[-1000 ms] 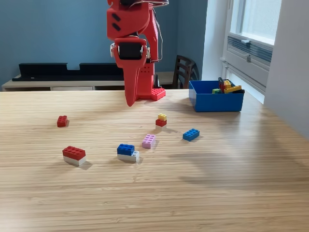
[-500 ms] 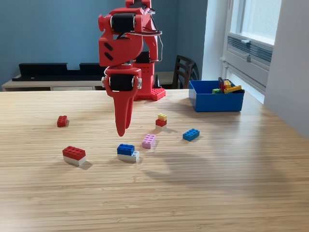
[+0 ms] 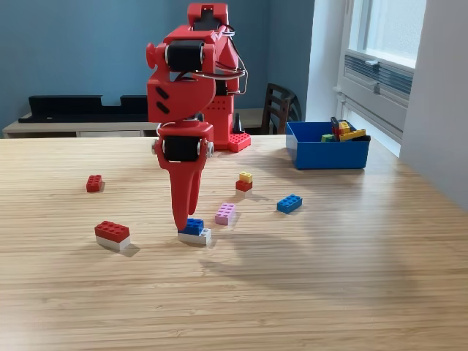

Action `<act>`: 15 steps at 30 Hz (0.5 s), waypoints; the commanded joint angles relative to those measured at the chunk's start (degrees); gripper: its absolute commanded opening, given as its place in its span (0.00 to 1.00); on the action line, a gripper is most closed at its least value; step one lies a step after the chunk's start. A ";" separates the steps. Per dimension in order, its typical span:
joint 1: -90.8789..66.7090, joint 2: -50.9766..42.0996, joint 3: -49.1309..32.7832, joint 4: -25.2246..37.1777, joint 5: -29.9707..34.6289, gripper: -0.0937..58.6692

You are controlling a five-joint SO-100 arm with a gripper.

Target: Grasp a lego block and put it in the bin.

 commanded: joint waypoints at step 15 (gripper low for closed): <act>0.26 -7.29 -15.21 4.22 1.49 0.27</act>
